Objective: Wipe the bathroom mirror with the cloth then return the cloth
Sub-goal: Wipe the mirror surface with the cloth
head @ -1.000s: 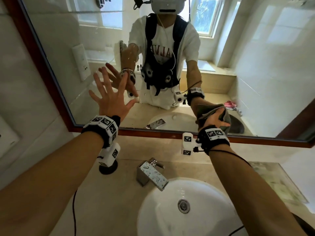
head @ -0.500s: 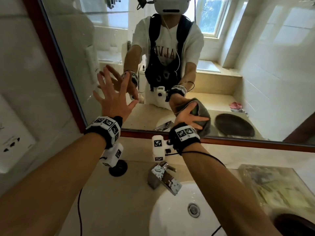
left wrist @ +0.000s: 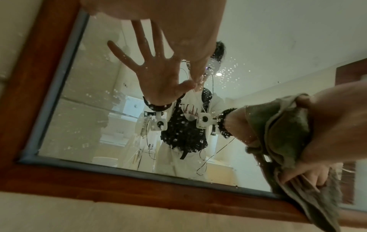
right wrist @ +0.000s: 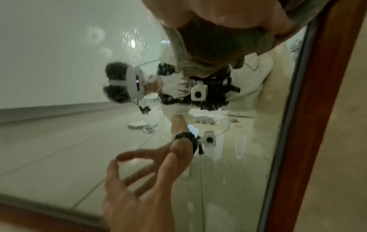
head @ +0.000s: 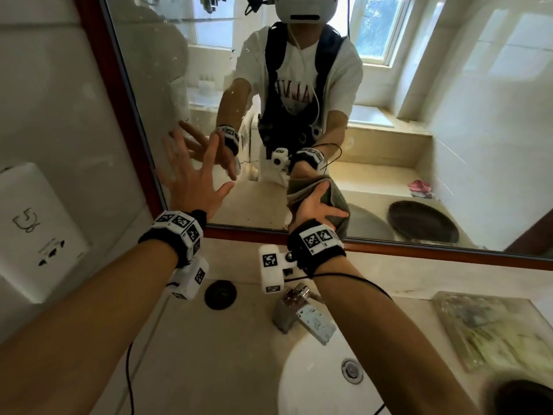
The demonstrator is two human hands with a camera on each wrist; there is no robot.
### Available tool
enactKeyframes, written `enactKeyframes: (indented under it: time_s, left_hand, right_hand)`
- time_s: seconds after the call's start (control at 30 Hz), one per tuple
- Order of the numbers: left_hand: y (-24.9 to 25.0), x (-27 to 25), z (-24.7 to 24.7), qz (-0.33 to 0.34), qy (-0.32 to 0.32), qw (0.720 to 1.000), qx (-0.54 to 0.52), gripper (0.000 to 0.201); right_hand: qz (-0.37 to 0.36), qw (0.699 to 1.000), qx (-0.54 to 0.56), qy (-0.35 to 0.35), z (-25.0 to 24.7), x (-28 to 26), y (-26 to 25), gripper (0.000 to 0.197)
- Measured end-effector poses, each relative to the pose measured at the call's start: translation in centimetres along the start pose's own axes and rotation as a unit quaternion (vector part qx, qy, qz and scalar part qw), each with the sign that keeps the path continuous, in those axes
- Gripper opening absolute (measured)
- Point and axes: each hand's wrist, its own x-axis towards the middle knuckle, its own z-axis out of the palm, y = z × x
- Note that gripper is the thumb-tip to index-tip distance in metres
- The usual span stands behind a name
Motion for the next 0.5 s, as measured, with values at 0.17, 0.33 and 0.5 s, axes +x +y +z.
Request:
enactKeyframes:
  time_s: [0.17,0.33,0.5]
  left_hand:
    - [2.2,-0.3,0.4,0.014,0.005,1.000,-0.017,0.103]
    - [3.6,-0.5,0.9,-0.002,0.014,0.999,-0.039,0.105]
    - [3.5,-0.5,1.0,-0.003,0.015,0.999,-0.049,0.103]
  right_hand:
    - [0.002,0.996,0.029,0.079,-5.1,4.0,-1.2,0.098]
    - [-0.018,0.987,0.107,0.117,-5.9,13.8,0.3,0.147]
    - [0.016,0.987,0.082,0.137,-6.0,7.0,-1.7,0.106]
